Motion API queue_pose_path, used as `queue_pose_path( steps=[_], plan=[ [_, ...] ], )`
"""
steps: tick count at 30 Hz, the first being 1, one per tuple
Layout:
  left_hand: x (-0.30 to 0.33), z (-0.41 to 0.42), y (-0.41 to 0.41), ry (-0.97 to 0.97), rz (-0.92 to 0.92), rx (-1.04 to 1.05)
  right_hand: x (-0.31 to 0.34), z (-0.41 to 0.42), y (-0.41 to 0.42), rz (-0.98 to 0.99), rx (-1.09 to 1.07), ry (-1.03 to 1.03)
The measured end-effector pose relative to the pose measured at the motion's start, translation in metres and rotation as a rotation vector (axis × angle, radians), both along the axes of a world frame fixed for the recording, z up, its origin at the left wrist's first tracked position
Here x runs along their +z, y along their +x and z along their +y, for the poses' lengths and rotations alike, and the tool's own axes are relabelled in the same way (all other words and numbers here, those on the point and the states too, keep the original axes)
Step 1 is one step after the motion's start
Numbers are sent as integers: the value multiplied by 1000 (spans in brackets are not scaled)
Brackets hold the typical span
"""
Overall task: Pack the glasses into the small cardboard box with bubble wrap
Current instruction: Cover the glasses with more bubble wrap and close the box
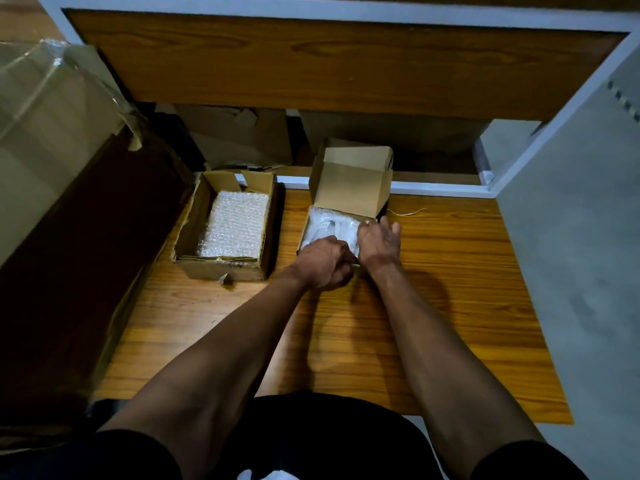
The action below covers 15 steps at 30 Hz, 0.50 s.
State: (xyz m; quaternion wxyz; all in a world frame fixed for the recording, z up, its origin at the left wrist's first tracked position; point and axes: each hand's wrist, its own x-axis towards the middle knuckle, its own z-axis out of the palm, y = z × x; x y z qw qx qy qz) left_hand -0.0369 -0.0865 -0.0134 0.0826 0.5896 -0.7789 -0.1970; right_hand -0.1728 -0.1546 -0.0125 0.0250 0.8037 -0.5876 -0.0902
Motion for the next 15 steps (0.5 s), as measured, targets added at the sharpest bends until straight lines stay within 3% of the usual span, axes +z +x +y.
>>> queue_pose_path(
  steps=[4,7,11,15],
  plan=[
    [4,-6,17,-94,97,140,-1,1,0,-63,-12,-8],
    [6,-14,31,-214,-73,286,-5,2,-1,-168,45,-38],
    [5,-21,45,-104,-356,271,-11,-1,-2,-245,163,20],
    [1,-25,43,-36,-446,231,-13,-5,4,-240,123,69]
  ],
)
